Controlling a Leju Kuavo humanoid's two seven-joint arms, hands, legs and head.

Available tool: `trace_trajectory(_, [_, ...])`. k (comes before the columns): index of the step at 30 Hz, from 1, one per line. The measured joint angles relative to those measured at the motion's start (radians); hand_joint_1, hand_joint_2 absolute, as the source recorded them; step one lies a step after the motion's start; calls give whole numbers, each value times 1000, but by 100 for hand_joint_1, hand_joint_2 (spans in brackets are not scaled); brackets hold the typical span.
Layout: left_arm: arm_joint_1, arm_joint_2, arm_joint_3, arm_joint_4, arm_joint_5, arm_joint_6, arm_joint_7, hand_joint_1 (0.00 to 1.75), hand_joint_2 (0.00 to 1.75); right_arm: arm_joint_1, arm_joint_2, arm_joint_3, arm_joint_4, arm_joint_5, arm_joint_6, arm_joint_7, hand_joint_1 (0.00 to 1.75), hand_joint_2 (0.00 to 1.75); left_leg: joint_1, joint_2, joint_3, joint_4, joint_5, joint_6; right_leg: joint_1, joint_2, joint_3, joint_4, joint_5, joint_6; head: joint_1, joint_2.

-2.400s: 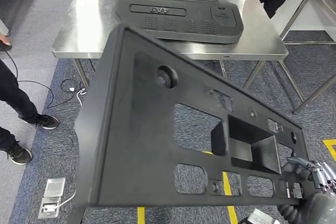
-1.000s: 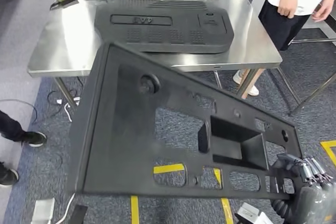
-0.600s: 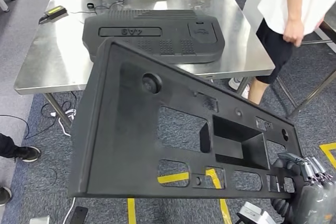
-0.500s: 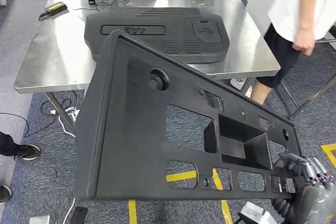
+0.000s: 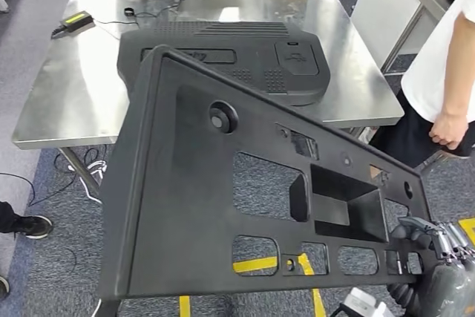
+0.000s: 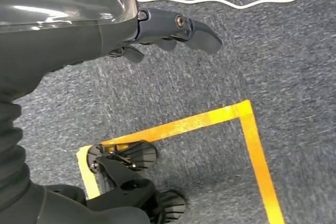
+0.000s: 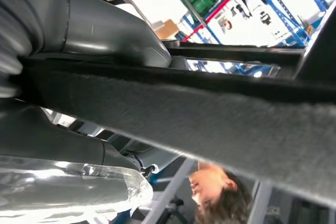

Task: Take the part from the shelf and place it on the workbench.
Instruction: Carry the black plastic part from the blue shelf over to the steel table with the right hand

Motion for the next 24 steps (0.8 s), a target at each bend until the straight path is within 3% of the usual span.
trace_trajectory(3, [-4,0,0,0,-5,0,0,0,175,-1,1,-5,-4,0,0,-2,175,175,-1,1,-9,47,-7,-10,-6,1,31,-23,0,-15,-1,0])
trace_trajectory(6, [-5,0,0,0,-5,0,0,0,175,-5,1,-9,-5,-1,0,-2,175,175,-2,1,-112,217,-73,-16,-7,1,54,-31,-14,-29,-2,0])
trace_trajectory(7, [-4,0,0,0,-5,0,0,0,175,-6,1,-10,-5,-1,0,-2,175,175,-2,1,-148,262,-93,-18,-6,2,61,-31,-20,-31,-2,0])
trace_trajectory(8, [-2,0,0,0,-5,0,0,0,175,-6,1,-11,-5,-1,0,-2,175,175,-2,1,-171,278,-94,-19,-5,4,70,-31,-28,-31,-2,0])
trace_trajectory(9, [-1,0,0,0,-5,0,0,0,175,-5,1,-11,-5,-2,0,-2,175,175,-2,1,-177,260,-70,-18,-4,6,82,-31,-36,-30,-2,0])
trace_trajectory(11, [0,0,0,0,-5,0,1,0,175,-6,1,-12,-5,-3,0,-2,175,175,-4,1,-152,148,27,-13,-4,8,109,-31,-56,-25,-2,0])
trace_trajectory(13, [0,1,0,0,-6,0,2,0,175,-6,1,-14,-5,-9,0,-2,175,175,-9,1,-130,57,77,-5,-4,9,127,-31,-73,-14,-1,0])
trace_trajectory(17, [0,1,0,0,-6,0,2,0,175,-7,1,-17,-9,-15,0,-2,175,175,-10,0,-118,28,81,15,-2,10,138,-20,-86,9,0,0])
trace_trajectory(19, [-3,1,0,0,-6,0,2,0,175,-8,0,-19,-12,-16,0,-2,175,175,-4,-1,-105,18,80,22,-5,7,108,39,-112,21,1,0])
trace_trajectory(22, [-3,1,0,0,-7,0,2,0,175,-9,0,-20,-14,-19,0,-2,175,175,-1,0,-92,14,69,25,-15,3,-4,215,-179,40,2,0])
trace_trajectory(23, [-3,1,0,0,-7,-1,2,0,175,-9,0,-21,-14,-20,0,-2,175,175,0,0,-86,14,63,24,-18,2,-32,246,-179,42,2,0])
trace_trajectory(24, [-2,1,0,0,-7,-1,2,0,175,-9,0,-22,-14,-21,0,-3,175,175,1,-1,-77,14,56,23,-19,1,-41,238,-156,44,2,0])
